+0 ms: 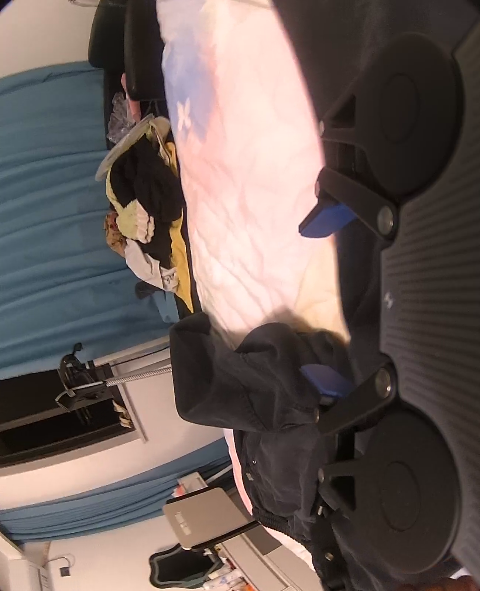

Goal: Fold clothes
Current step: 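Smooth the black trousers flat with the left tool while the right tool grips the hem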

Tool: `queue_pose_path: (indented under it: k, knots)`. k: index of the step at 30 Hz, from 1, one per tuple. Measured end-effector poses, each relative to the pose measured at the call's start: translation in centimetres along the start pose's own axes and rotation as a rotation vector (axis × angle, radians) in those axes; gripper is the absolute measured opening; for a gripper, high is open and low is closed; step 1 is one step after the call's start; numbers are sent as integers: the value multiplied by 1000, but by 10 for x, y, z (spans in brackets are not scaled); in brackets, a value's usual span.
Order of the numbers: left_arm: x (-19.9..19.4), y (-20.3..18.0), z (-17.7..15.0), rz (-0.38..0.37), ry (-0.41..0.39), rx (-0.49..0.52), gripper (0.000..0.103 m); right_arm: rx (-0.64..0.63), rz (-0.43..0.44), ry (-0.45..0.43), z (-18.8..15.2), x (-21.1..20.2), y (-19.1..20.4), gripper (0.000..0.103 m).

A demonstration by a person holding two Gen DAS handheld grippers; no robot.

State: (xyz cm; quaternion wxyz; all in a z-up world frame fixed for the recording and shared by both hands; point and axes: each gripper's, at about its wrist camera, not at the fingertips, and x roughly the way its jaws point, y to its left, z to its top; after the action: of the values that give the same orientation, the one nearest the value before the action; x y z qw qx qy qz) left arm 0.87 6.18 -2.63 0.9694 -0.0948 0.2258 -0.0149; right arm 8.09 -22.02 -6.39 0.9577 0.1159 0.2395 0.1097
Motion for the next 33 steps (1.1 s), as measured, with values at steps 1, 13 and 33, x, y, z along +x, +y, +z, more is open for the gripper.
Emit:
queue_pose_path:
  k: [1,13,33]
  knots:
    - [0,1,0,3,1,-7,93,-13,2,3,5,6,4,83]
    - [21,32,-4,32,29,-96,93,-121,112,51,99,174,115,93]
    - [58,76,-11,-12,44,-266,90,-181,14,39,121,221,136,8]
